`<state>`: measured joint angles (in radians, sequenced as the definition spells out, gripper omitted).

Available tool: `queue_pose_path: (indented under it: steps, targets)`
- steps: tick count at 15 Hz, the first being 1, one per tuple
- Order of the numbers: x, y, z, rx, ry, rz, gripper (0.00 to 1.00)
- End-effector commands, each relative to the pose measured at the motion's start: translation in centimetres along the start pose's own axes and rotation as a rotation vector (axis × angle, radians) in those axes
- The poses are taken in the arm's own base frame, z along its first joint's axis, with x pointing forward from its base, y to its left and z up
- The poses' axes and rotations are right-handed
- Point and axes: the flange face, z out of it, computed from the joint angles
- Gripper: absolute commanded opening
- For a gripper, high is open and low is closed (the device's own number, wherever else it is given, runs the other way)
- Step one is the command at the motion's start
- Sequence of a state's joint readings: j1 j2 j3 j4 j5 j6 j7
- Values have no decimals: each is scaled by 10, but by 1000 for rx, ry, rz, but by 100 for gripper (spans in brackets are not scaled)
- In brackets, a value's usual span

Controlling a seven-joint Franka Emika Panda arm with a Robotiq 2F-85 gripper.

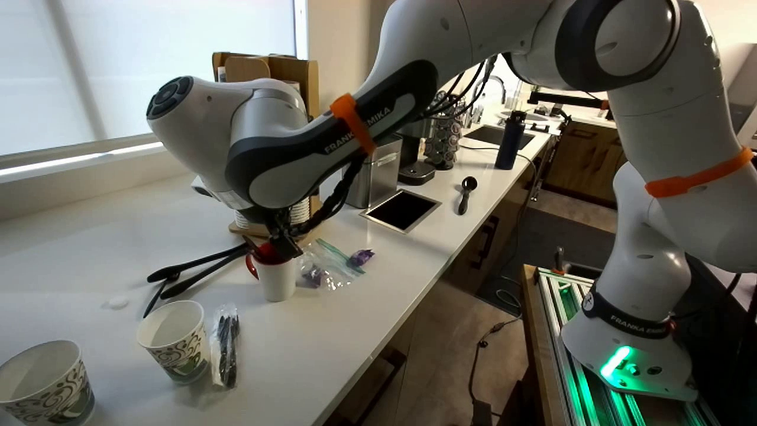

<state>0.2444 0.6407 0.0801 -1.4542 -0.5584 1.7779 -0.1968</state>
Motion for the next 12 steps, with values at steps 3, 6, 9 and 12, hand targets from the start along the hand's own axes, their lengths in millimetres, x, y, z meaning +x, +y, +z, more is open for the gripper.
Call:
queue_pose_path:
  steps: [3,6,9,12]
  targets:
    - [14,-13,-1,-4,84,-34,100]
    - [22,-15,-1,-32,163,-68,100]
    - [26,-16,1,-6,247,-85,100]
    - [23,-23,4,16,301,-60,100]
